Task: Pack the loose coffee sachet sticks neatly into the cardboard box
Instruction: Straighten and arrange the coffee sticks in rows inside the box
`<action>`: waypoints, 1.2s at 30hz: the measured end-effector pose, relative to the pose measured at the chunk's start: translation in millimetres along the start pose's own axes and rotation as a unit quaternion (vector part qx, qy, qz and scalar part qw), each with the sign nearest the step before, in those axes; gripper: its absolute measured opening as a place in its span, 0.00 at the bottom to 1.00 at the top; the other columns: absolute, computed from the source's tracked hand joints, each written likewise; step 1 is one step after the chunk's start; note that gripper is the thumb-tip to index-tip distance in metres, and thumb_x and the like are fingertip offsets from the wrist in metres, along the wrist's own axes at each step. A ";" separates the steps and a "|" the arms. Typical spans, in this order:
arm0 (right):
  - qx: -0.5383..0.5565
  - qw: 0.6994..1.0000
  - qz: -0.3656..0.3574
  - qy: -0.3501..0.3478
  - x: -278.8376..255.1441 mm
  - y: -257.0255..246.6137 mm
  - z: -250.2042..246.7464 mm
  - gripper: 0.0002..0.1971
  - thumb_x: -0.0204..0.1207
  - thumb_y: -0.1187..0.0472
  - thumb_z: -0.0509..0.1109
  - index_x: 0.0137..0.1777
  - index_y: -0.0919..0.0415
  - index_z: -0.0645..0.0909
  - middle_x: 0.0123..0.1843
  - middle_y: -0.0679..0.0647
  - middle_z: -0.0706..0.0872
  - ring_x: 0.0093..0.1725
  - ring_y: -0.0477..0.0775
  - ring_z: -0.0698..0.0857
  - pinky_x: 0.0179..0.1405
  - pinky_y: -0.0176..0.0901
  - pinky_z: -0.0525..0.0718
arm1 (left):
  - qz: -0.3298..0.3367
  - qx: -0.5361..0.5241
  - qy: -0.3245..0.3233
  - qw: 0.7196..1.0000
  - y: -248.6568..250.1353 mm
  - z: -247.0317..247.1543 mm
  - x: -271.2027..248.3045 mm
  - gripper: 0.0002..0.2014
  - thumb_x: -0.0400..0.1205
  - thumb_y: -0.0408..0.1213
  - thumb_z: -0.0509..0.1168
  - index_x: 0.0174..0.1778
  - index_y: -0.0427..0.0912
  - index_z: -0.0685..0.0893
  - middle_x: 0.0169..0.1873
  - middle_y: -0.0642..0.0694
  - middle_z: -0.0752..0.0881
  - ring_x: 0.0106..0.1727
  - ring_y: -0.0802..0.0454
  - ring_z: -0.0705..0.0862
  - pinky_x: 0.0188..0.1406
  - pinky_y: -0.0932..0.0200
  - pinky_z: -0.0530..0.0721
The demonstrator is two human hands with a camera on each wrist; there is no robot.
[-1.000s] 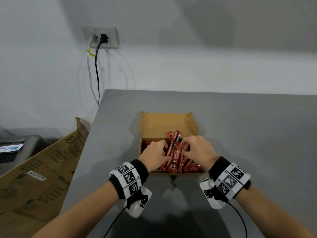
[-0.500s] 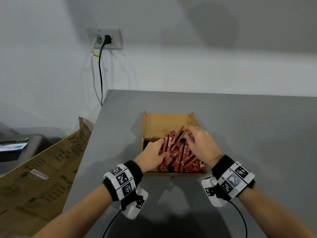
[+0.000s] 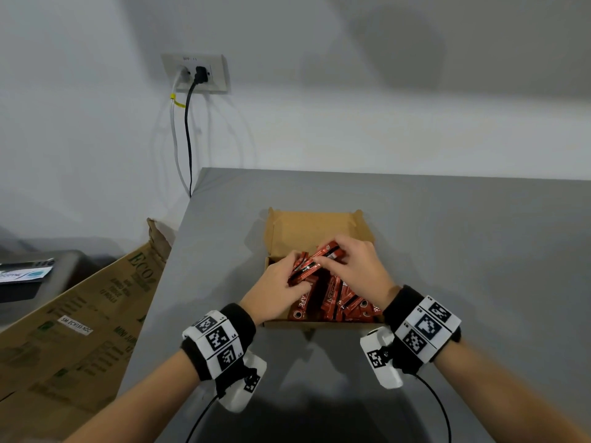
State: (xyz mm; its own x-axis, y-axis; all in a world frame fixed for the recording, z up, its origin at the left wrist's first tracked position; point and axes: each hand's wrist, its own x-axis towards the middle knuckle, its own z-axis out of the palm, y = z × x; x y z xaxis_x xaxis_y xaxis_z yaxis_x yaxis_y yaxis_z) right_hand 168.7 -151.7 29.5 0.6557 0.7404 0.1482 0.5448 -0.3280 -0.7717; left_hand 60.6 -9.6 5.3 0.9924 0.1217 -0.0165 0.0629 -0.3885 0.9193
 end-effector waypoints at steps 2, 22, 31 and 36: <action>0.006 1.000 -0.006 0.008 -1.2 -4.5 3.7 0.04 0.75 0.57 0.72 0.47 0.55 0.82 0.41 0.44 0.87 0.42 0.39 0.85 0.43 0.33 0.85 | 0.010 0.039 0.033 0.999 -1.2 -2.3 0.3 0.09 0.81 0.37 0.66 0.55 0.41 0.79 0.45 0.50 0.86 0.44 0.59 0.86 0.42 0.62 0.86; -0.210 0.977 0.020 -0.034 26.5 -14.7 12.6 0.03 0.79 0.63 0.59 0.48 0.60 0.75 0.40 0.52 0.83 0.37 0.51 0.82 0.33 0.41 0.81 | -0.097 0.375 0.038 0.921 -7.9 4.3 14.4 0.09 0.78 0.43 0.63 0.48 0.41 0.80 0.46 0.43 0.86 0.48 0.42 0.85 0.44 0.52 0.82; -0.194 0.979 0.053 -0.029 21.4 -3.5 9.2 0.08 0.80 0.62 0.60 0.45 0.61 0.80 0.40 0.54 0.86 0.37 0.51 0.84 0.39 0.46 0.85 | -0.127 0.393 -0.001 0.911 -14.3 25.7 23.6 0.12 0.77 0.37 0.65 0.52 0.40 0.71 0.49 0.42 0.85 0.50 0.41 0.85 0.39 0.52 0.78; -0.171 0.984 0.048 -0.013 18.7 0.4 1.6 0.08 0.79 0.63 0.61 0.49 0.61 0.82 0.46 0.54 0.88 0.44 0.50 0.85 0.47 0.47 0.86 | -0.130 0.231 0.028 0.964 -9.8 1.9 21.4 0.15 0.73 0.42 0.74 0.51 0.44 0.79 0.45 0.47 0.87 0.43 0.50 0.87 0.44 0.54 0.86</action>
State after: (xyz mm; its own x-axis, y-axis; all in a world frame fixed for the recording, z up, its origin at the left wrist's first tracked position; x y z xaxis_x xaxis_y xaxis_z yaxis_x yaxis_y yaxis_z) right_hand 180.4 -137.0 31.1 0.7012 0.7100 0.0648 0.6284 -0.5725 -0.5267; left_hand 81.5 -4.9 -4.8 0.9301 0.3144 -0.1900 0.3625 -0.7018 0.6132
